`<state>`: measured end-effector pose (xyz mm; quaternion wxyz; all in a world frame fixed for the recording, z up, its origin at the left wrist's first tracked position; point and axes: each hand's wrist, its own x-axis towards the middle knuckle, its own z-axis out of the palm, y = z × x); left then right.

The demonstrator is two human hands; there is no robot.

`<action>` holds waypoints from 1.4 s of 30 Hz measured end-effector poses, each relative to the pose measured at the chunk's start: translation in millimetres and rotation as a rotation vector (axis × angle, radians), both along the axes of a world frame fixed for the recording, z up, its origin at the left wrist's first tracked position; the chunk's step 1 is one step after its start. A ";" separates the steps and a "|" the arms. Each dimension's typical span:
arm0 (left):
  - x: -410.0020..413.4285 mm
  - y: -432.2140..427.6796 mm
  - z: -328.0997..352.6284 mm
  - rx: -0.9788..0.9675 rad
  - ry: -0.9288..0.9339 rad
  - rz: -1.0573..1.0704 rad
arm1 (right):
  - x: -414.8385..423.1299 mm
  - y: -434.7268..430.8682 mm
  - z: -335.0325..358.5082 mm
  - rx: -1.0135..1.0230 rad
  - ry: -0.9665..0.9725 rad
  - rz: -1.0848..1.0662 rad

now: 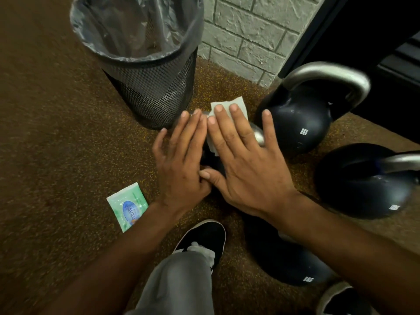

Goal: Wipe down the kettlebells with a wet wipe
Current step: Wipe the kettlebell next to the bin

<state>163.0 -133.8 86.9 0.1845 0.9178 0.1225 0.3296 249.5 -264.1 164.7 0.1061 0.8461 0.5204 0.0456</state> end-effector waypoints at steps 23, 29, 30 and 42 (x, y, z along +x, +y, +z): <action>-9.5 -25.6 90.4 -2.127 -0.049 -0.481 | -4.7 2.7 20.8 0.127 0.381 -0.033; 4.0 -25.7 85.7 -2.214 -0.105 -0.460 | 10.4 -24.0 33.5 0.509 0.625 -0.286; 5.5 -24.4 85.1 -2.234 -0.119 -0.456 | 13.3 -30.8 33.8 0.506 0.630 -0.359; 16.4 -18.9 67.3 -2.191 -0.161 -0.333 | 10.5 -44.5 24.3 0.189 0.804 -0.396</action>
